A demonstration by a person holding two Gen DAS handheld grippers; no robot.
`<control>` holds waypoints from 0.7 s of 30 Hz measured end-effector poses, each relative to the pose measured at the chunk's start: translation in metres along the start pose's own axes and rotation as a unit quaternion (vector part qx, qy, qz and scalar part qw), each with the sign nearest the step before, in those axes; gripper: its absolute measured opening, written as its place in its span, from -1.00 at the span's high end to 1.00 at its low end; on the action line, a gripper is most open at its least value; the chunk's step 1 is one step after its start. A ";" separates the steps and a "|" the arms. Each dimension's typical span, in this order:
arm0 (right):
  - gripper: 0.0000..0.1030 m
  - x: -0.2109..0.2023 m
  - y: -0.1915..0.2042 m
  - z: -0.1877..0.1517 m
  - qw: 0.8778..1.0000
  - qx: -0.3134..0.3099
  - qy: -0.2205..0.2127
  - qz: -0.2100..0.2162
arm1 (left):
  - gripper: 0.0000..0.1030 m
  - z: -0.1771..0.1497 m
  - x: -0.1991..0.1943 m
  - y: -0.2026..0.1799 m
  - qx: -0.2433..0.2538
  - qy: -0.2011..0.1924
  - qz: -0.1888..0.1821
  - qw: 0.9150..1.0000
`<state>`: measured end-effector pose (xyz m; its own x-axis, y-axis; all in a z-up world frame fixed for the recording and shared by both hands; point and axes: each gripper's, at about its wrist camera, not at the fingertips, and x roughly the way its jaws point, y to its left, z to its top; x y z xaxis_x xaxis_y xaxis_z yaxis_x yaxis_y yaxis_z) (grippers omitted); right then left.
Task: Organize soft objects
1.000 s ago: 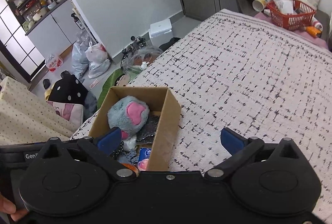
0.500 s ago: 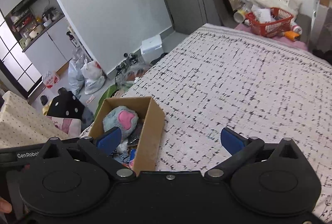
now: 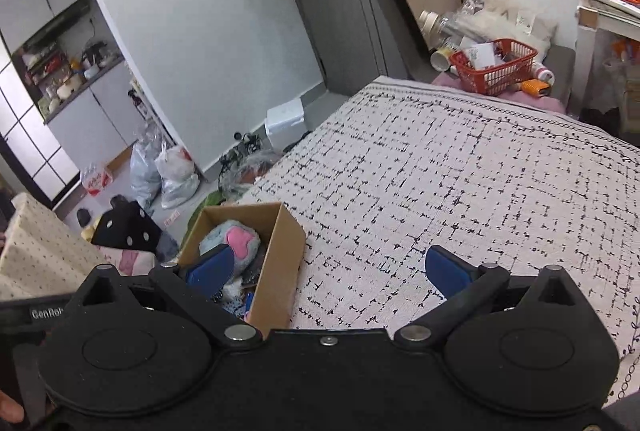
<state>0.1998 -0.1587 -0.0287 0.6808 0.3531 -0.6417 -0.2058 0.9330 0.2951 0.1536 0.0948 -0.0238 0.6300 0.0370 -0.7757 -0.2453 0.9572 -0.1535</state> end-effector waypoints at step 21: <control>-1.00 -0.080 0.009 -0.019 0.999 0.002 -0.048 -0.022 | -0.99 -0.028 -0.067 -0.001 0.041 -0.035 -0.017 0.998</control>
<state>0.1300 -0.1774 0.0119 0.7532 0.3033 -0.5837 -0.1720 0.9473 0.2703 0.0910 0.0834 0.0114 0.6870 0.0217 -0.7263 -0.1635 0.9786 -0.1254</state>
